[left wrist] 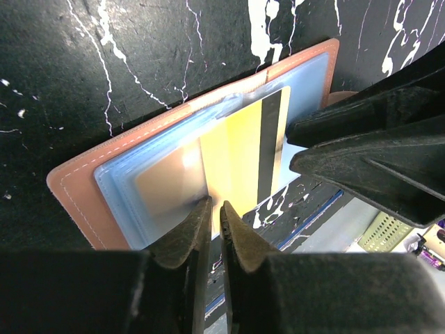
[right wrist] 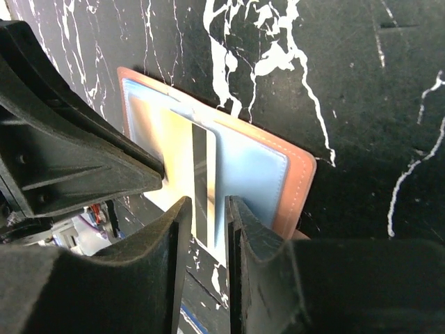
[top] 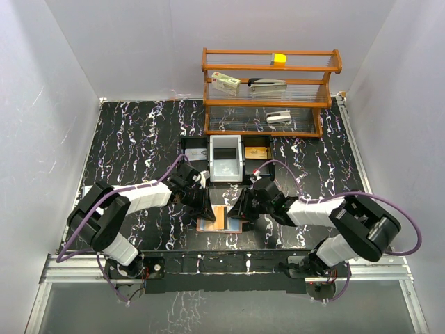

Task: Take the credit cards out of the card holder

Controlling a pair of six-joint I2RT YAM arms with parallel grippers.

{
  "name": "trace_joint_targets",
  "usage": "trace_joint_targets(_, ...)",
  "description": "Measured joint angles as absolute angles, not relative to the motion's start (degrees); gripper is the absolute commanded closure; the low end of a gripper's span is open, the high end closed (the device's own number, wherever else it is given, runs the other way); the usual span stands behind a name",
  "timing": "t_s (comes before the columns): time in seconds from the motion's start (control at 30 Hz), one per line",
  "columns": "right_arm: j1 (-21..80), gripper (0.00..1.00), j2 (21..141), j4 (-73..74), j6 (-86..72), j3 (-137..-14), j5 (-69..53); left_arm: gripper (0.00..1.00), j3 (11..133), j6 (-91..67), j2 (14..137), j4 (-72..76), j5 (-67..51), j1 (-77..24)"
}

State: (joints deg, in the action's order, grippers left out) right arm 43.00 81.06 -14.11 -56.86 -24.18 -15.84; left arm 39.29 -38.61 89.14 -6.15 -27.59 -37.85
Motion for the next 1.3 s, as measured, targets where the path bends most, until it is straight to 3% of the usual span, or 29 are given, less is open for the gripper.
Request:
trace_joint_targets(0.23,43.0,0.76,84.9,-19.0,-58.8,-24.6,-17.1,0.9,39.3,-38.6,89.1,-6.2,-27.5,-37.8)
trace_joint_targets(0.33,43.0,0.86,86.4,-21.4,-58.9,-24.5,-18.2,0.91,39.3,-38.7,89.1,-6.2,-27.4,-37.8)
trace_joint_targets(0.63,43.1,0.85,83.0,-29.5,-61.8,-17.2,-18.8,0.93,39.4,-39.1,88.2,-7.1,-25.2,-38.3)
trace_joint_targets(0.83,43.1,0.79,83.7,-31.1,-61.8,-18.6,-21.5,0.93,39.4,-39.4,88.1,-7.4,-24.8,-38.3)
trace_joint_targets(1.1,43.3,0.69,81.0,-24.3,-62.6,-19.4,-16.1,0.93,39.4,-39.5,87.9,-7.5,-24.5,-38.4)
trace_joint_targets(1.3,43.3,0.8,84.2,-23.6,-62.0,-21.0,-17.5,0.94,39.4,-39.5,87.9,-7.5,-24.5,-38.4)
